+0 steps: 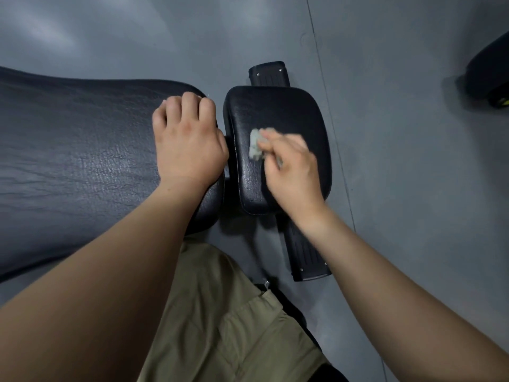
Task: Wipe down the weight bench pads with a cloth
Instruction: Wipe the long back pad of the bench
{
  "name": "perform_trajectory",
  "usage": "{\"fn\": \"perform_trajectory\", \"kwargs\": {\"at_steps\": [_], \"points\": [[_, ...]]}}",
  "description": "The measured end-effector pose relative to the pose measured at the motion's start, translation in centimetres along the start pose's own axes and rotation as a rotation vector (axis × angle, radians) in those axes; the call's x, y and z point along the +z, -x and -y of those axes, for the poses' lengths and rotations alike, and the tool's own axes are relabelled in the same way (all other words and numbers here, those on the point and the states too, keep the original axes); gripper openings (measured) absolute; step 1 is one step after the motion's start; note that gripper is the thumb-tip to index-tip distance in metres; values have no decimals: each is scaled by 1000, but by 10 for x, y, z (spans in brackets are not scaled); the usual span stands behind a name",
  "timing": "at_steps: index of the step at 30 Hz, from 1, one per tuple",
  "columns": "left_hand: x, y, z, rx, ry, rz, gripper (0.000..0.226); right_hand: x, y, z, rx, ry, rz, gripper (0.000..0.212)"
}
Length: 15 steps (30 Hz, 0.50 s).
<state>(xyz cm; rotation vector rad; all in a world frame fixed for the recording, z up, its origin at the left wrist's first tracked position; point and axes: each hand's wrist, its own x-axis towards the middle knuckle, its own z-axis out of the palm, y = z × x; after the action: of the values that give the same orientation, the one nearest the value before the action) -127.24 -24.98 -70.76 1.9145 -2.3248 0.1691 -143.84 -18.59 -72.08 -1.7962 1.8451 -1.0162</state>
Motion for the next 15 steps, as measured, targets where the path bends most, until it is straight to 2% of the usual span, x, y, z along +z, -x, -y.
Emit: {"fn": "perform_trajectory", "kwargs": {"at_steps": [3,5,11,15], "points": [[1,0,1,-1,-5,-18,30,-10,39,7,-98,-55,95,28],[2,-1,2,0,-9,-26,29,-11,30,2,-156,-53,137,26],[5,-1,3,9,-7,-60,25,22,-41,0,-178,44,59,22],[6,-1,4,11,-8,-68,25,10,-10,8,-262,-13,157,26]]}}
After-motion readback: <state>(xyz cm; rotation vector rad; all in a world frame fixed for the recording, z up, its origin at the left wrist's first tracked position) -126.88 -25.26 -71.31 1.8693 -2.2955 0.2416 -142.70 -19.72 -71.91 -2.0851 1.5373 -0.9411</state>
